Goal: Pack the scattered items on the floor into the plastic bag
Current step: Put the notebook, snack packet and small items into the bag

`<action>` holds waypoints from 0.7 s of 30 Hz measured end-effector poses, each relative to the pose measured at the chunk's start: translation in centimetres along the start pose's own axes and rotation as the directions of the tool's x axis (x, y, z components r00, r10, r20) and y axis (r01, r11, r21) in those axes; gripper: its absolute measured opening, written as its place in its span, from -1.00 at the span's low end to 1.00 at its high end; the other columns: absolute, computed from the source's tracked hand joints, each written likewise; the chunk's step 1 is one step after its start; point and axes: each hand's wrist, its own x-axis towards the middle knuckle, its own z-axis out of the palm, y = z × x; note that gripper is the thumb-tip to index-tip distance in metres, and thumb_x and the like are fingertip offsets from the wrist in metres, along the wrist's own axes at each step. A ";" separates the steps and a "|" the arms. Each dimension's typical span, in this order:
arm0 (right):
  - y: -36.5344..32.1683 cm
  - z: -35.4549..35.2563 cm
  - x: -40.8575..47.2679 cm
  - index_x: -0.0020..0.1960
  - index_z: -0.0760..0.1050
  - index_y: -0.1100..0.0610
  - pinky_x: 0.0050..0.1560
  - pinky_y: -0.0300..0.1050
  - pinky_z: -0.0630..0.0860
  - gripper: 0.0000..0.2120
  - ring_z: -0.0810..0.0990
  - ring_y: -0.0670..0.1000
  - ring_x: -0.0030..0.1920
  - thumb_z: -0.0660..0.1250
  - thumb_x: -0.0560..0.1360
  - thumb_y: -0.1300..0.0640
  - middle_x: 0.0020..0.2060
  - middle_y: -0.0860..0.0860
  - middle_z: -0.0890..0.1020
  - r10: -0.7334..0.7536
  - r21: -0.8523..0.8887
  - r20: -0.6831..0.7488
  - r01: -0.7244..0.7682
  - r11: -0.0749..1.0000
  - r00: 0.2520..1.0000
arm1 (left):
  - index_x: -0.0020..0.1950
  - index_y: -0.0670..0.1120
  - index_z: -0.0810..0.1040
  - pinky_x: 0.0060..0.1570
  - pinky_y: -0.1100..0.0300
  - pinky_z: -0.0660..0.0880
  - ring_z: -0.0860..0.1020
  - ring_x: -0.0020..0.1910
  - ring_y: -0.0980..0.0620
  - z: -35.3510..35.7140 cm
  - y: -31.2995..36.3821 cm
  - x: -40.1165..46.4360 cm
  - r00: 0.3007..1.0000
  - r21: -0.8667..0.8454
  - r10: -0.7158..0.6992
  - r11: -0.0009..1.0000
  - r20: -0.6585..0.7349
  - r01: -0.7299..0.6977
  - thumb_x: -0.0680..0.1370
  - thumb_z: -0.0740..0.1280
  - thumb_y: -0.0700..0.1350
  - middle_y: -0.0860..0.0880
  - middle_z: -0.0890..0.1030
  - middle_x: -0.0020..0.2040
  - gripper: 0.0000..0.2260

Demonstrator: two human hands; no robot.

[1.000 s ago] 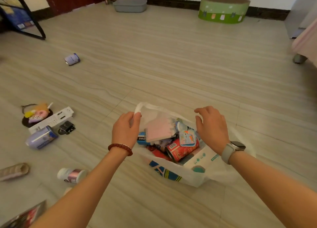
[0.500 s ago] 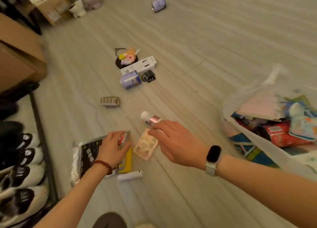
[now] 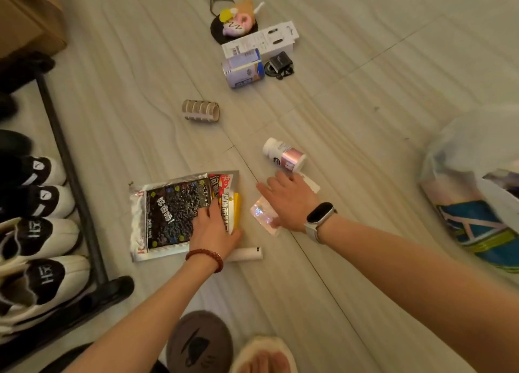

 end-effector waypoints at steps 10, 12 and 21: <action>1.6 -1.1 -5.0 0.19 0.35 0.17 0.11 0.02 0.26 -0.60 0.45 0.15 0.12 0.21 0.50 -0.09 0.13 0.13 0.48 0.140 0.189 -0.017 -0.134 0.973 0.990 | 0.32 -0.23 0.27 0.03 -0.05 0.42 0.43 0.14 -0.26 -1.9 1.6 0.5 0.994 -0.109 0.041 0.993 -0.100 -0.051 0.44 0.33 -0.12 -0.29 0.43 0.18 -0.50; 2.0 -2.7 -6.6 0.18 0.34 0.17 0.02 -0.02 0.29 -0.59 0.48 0.17 0.09 0.18 0.51 -0.12 0.09 0.15 0.54 0.184 0.322 -0.028 -0.165 0.932 0.983 | 0.31 -0.19 0.30 0.04 -0.05 0.44 0.45 0.12 -0.24 -3.1 2.3 -0.4 0.981 -0.181 0.094 0.976 -0.171 -0.125 0.41 0.36 -0.12 -0.26 0.46 0.17 -0.48; 8.3 -10.9 -19.0 0.21 0.36 0.19 -0.16 -0.15 0.33 -0.55 0.56 0.13 -0.10 0.24 0.47 -0.10 -0.14 0.04 0.57 0.450 0.632 -0.393 -0.120 0.766 0.802 | 0.38 -0.12 0.23 -0.05 0.20 0.32 0.35 0.07 0.09 -9.2 13.7 -5.9 0.841 -0.399 0.290 0.778 -0.457 -0.485 0.44 0.39 -0.15 -0.15 0.40 0.25 -0.43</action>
